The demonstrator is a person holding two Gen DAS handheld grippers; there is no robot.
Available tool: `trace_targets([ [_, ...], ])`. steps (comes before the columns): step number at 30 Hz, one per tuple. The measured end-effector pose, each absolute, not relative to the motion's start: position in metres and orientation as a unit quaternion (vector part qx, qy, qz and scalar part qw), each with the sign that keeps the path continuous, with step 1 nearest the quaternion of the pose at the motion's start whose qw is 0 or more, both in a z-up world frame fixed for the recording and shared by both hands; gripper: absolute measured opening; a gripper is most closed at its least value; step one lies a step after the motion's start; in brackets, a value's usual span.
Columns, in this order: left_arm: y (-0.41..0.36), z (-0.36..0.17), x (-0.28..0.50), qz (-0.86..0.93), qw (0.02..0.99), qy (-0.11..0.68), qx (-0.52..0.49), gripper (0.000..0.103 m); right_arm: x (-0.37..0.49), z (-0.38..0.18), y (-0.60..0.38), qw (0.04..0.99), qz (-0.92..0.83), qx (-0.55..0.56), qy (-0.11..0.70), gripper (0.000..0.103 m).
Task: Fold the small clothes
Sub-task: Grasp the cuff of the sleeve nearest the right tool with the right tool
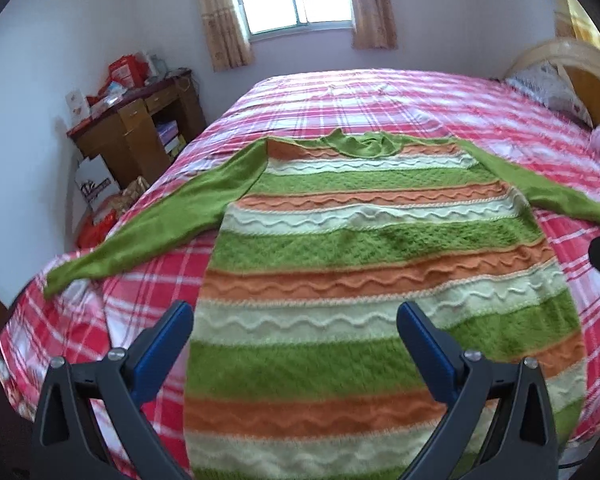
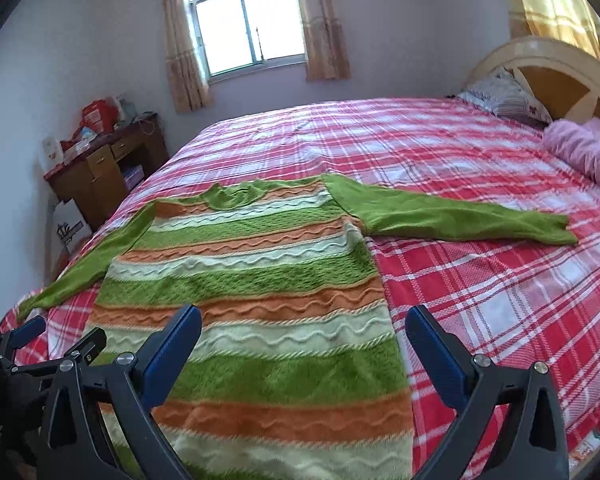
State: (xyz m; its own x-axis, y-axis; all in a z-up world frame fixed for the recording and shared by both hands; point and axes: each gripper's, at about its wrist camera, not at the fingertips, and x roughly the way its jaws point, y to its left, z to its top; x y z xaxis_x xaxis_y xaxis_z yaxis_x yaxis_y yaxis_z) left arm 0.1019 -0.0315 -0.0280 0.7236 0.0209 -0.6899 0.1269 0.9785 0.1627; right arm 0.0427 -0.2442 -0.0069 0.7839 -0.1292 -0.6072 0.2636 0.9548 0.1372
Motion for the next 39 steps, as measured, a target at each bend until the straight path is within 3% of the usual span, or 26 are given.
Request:
trace_targets([
  [7, -0.032, -0.045, 0.135, -0.059, 0.908, 0.413, 0.049, 0.103, 0.061, -0.022, -0.299, 0.922, -0.136, 0.170, 0.320, 0.102],
  [16, -0.028, -0.054, 0.164, -0.045, 0.909, 0.413, 0.035, 0.103, 0.055, -0.025, -0.460, 0.883, -0.269, 0.276, 0.269, 0.100],
  [20, -0.029, -0.062, 0.176, -0.037, 0.901, 0.431, 0.026, 0.096, 0.048, -0.038, -0.532, 0.847, -0.330, 0.327, 0.257, 0.074],
  [27, -0.030, -0.063, 0.181, -0.007, 0.910, 0.414, 0.031, 0.096, 0.030, -0.069, -0.632, 0.781, -0.398, 0.416, 0.242, 0.070],
  [30, -0.033, -0.064, 0.187, -0.001, 0.908, 0.419, 0.035, 0.096, 0.040, -0.070, -0.643, 0.786, -0.404, 0.396, 0.250, 0.069],
  [31, -0.034, -0.065, 0.189, -0.001, 0.906, 0.423, 0.033, 0.096, 0.044, -0.068, -0.643, 0.788, -0.404, 0.388, 0.255, 0.066],
  [34, -0.038, -0.068, 0.192, -0.006, 0.900, 0.434, 0.027, 0.096, 0.058, -0.070, -0.645, 0.789, -0.400, 0.379, 0.273, 0.045],
  [39, -0.047, -0.073, 0.190, -0.016, 0.897, 0.440, 0.038, 0.096, 0.060, -0.078, -0.639, 0.797, -0.402, 0.354, 0.278, 0.037],
])
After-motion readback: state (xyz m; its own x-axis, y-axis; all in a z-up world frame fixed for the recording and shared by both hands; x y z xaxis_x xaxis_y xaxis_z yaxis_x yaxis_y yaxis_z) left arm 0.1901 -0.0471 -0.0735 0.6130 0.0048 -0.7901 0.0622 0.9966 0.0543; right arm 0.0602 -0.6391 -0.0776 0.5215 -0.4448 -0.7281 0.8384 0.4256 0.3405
